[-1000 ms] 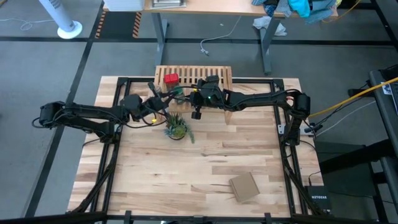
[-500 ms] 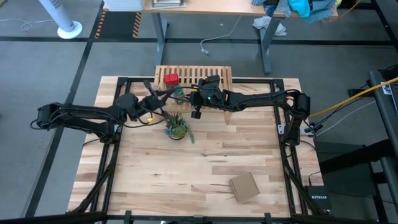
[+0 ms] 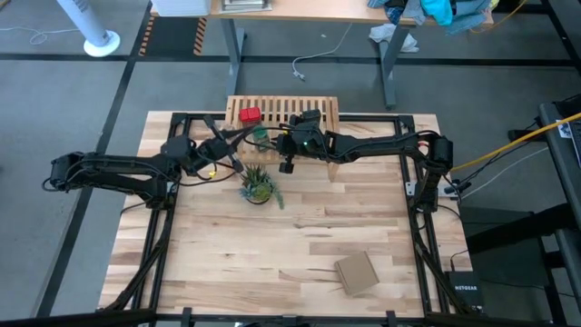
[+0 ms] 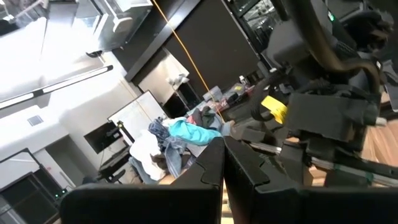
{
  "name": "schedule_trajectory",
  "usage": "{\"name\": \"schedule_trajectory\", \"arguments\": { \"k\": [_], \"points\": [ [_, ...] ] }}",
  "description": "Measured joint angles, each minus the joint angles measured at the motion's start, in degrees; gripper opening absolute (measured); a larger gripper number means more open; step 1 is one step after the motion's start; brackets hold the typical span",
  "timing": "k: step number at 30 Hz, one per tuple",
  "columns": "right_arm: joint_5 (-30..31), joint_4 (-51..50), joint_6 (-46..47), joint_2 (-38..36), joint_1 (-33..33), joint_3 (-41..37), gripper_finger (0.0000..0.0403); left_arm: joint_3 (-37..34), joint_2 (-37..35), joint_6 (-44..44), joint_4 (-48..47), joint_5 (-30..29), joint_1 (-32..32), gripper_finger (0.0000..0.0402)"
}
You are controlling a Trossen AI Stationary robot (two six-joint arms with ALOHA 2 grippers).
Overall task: Shelf spices
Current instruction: Return to Home Position
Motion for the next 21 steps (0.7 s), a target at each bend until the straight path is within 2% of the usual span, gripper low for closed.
{"name": "schedule_trajectory", "arguments": {
  "k": [6,11,16,21],
  "points": [
    [0.01,0.00,-0.04,-0.02,0.00,0.00,0.0006,0.00,0.02,-0.02,-1.10,0.00,-0.13,0.0000],
    [0.01,0.00,-0.04,-0.02,0.02,0.00,0.0018,0.00,0.02,0.56,-1.03,-0.02,-0.13,0.0000],
    [0.01,0.00,-0.10,-0.51,0.04,0.00,0.0005,0.00,-0.26,2.64,-1.02,-2.07,-0.13,0.0000],
    [-0.04,0.31,-0.15,-2.78,0.04,0.02,0.0010,0.01,-1.82,4.31,-0.91,-2.49,-0.13,0.0000]
  ]
}}
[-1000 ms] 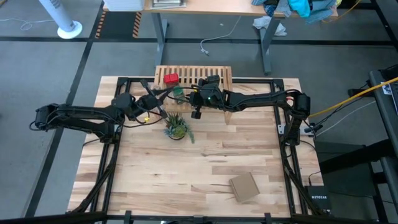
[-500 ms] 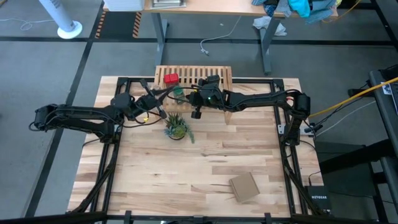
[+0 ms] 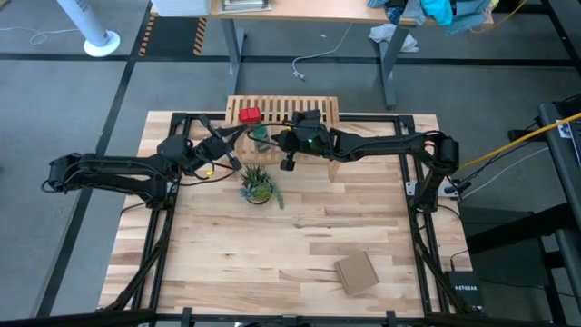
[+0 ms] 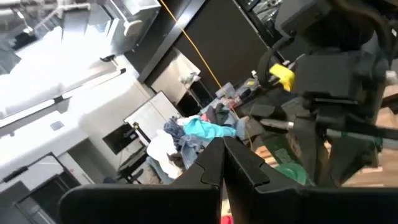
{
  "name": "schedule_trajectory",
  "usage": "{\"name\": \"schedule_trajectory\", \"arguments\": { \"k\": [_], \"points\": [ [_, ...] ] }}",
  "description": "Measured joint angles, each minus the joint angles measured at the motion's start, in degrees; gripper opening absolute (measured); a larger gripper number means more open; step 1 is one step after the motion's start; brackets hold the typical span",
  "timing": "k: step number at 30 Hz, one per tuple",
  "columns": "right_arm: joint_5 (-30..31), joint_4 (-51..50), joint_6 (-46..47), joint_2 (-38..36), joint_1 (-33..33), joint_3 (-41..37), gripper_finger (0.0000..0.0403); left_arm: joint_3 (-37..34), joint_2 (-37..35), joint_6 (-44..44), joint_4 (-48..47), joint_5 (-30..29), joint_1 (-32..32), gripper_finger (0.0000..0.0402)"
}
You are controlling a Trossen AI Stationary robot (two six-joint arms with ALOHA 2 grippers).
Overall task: Shelf spices
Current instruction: Return to Home Position
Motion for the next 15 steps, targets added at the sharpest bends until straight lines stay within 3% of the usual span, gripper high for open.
{"name": "schedule_trajectory", "arguments": {
  "k": [8,15],
  "points": [
    [-0.07,0.01,-0.02,-4.30,0.00,0.02,0.0008,0.01,-5.06,2.83,-1.18,-0.46,0.00,0.0000],
    [-2.00,-5.75,0.24,-10.80,0.00,0.02,0.0004,0.04,-15.15,3.52,-15.20,-5.66,-1.96,0.0000]
  ]
}}
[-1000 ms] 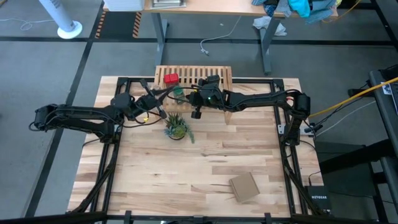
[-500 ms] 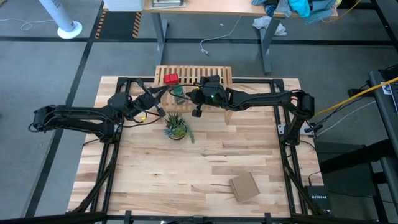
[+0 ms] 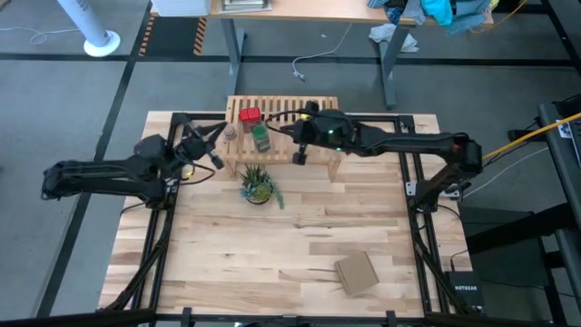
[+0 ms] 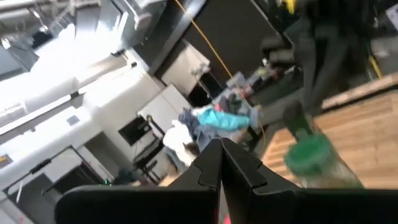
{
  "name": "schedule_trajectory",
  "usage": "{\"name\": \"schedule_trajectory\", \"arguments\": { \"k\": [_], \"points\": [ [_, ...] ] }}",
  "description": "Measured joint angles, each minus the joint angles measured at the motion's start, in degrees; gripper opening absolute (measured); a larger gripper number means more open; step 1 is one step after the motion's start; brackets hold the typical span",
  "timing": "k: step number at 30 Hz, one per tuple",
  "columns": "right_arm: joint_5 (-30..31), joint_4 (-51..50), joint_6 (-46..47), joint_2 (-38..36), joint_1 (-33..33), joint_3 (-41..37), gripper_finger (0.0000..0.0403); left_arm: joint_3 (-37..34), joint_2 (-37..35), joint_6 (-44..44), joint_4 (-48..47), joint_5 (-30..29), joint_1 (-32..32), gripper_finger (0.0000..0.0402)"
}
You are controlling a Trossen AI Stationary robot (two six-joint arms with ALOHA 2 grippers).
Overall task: Shelf spices
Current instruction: Return to Home Position
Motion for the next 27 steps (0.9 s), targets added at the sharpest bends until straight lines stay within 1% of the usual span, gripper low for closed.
{"name": "schedule_trajectory", "arguments": {
  "k": [2,6,9,11,13,16,18,21,23,27],
  "points": [
    [-1.50,-4.00,0.98,-2.90,0.00,0.00,0.0005,0.02,-3.95,-1.64,-5.91,-1.70,-1.20,0.0000],
    [-4.86,-12.39,4.70,-8.93,0.00,-0.05,0.0006,0.02,-12.31,-9.16,-19.40,-1.94,-3.57,0.0000],
    [-7.06,-16.88,6.62,-13.09,0.00,-0.09,0.0006,0.02,-18.23,-14.95,-29.42,-1.92,-4.84,0.0000],
    [-8.69,-19.68,7.48,-15.51,0.00,-0.09,0.0006,0.02,-21.18,-19.64,-33.12,-1.61,-5.56,0.0000],
    [-10.25,-22.91,8.00,-17.32,0.00,-0.11,0.0006,0.02,-23.27,-22.66,-34.62,0.09,-6.24,0.0000],
    [-13.13,-26.92,8.72,-19.01,0.00,-0.11,0.0006,0.04,-24.91,-26.43,-36.08,3.93,-7.17,0.0000],
    [-15.15,-29.05,8.99,-19.64,0.00,-0.11,0.0007,0.04,-25.33,-30.14,-39.17,5.96,-7.68,0.0000],
    [-17.43,-32.02,9.10,-20.31,0.00,-0.15,0.0007,-0.11,-25.18,-37.34,-45.06,6.80,-8.18,0.0000],
    [-18.83,-34.13,9.13,-20.91,0.00,-0.20,0.0009,-0.85,-25.02,-41.86,-47.30,7.85,-8.50,0.0000],
    [-20.90,-36.86,9.15,-22.47,0.00,-0.22,0.0012,-3.23,-25.03,-45.27,-47.56,15.10,-9.34,0.0000]
  ]
}}
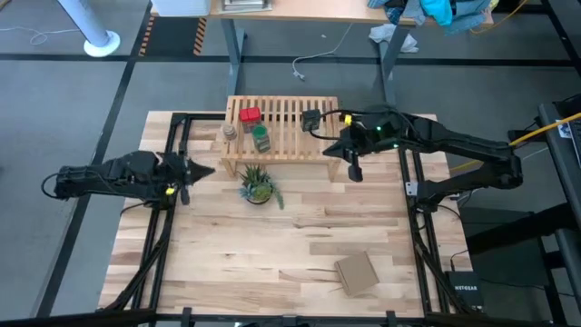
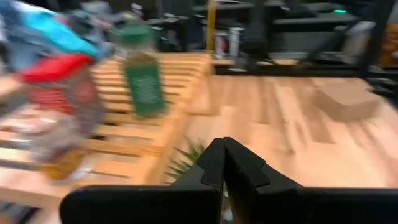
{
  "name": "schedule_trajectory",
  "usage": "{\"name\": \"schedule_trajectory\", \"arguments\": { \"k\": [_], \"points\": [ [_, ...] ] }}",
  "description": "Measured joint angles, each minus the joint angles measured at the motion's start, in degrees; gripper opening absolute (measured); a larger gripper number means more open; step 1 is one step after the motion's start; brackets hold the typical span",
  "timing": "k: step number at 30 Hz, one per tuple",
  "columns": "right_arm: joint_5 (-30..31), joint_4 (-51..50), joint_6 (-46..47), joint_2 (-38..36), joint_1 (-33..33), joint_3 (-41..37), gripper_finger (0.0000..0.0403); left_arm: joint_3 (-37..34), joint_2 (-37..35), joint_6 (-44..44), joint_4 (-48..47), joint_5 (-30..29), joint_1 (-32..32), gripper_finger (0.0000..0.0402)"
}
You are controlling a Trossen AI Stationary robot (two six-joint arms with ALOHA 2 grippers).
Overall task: Shelf spices
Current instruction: Return to Home Position
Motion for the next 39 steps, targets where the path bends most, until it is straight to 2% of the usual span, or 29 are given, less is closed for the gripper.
{"name": "schedule_trajectory", "arguments": {
  "k": [4,11,16,22,26,33,39],
  "points": [
    [-0.43,-4.05,1.35,-2.46,-0.02,0.01,0.0014,-2.07,-0.02,-2.65,0.41,4.11,-0.86,0.0000],
    [-1.50,-11.06,4.78,-6.65,0.00,0.00,0.0014,-8.93,-0.02,-2.75,10.55,4.67,-2.79,0.0000],
    [-8.56,-11.23,4.43,-8.90,0.46,0.00,0.0014,-13.27,-0.02,-1.98,16.26,7.40,-4.22,0.0000],
    [-12.33,-10.00,2.93,-12.69,1.75,-0.84,0.0014,-15.88,-1.39,-1.59,18.43,8.55,-5.35,0.0000],
    [-12.24,-5.44,2.95,-16.45,3.86,-6.86,0.0014,-17.39,-3.84,-1.63,18.43,8.98,-5.57,0.0000],
    [-11.32,9.64,6.57,-24.53,5.01,-21.87,0.0014,-21.29,-8.23,-1.21,23.44,13.11,-5.57,0.0000],
    [-11.44,21.27,8.77,-28.02,4.85,-32.55,0.0014,-23.63,-10.24,-1.65,24.50,14.19,-5.57,0.0000]
  ]
}}
